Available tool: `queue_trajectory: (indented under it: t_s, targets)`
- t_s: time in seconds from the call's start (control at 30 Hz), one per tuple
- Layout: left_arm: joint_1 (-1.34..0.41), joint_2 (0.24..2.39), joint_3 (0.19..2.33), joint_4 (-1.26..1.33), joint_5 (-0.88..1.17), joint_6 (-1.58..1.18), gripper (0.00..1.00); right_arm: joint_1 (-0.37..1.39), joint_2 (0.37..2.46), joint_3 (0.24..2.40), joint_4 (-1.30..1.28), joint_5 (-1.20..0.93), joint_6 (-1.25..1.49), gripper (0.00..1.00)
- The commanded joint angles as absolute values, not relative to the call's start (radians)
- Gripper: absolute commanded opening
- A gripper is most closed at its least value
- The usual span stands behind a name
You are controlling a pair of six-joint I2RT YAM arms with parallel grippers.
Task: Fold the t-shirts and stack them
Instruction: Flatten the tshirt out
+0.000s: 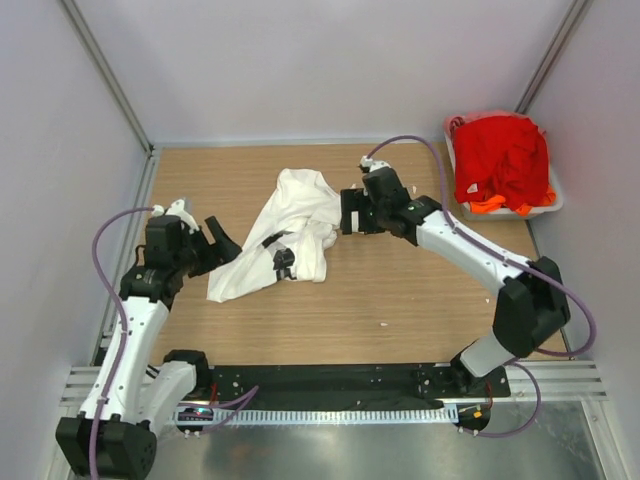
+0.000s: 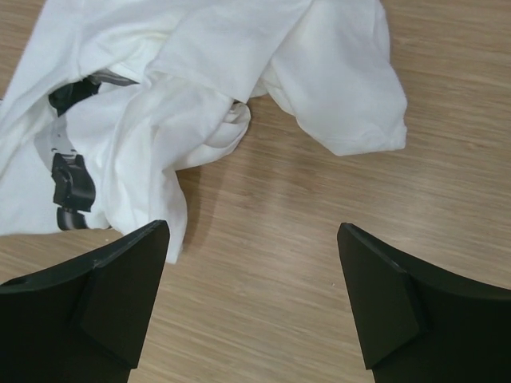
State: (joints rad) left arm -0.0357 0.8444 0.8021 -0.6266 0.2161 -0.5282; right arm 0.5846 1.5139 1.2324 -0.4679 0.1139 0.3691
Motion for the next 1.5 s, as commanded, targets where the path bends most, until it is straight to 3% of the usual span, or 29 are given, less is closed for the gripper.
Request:
queue_trajectory:
  t_s: [0.0, 0.13, 0.53, 1.17, 1.37, 1.47]
  targets:
    - [-0.173, 0.879, 0.847, -0.618, 0.129, -0.554, 0.8, 0.563, 1.601, 1.288, -0.39, 0.014, 0.386, 0.9]
    - [-0.207, 0.925, 0.859, -0.646, 0.109, -0.543, 0.76, 0.566, 1.687, 1.324, -0.318, -0.15, 0.428, 0.8]
    - [-0.255, 0.893, 0.836, -0.652, 0.101, -0.552, 0.74, 0.56, 1.956, 1.638, -0.442, -0.034, 0.407, 0.83]
    - [-0.288, 0.838, 0.815, -0.644, 0.095, -0.566, 0.74, 0.549, 2.089, 1.635, -0.408, -0.043, 0.463, 0.73]
    - [-0.288, 0.838, 0.813, -0.643, 0.097, -0.568, 0.75, 0.548, 2.082, 1.611, -0.367, -0.063, 0.479, 0.61]
    - [-0.29, 0.839, 0.813, -0.641, 0.095, -0.568, 0.74, 0.548, 2.062, 1.603, -0.356, -0.066, 0.482, 0.45]
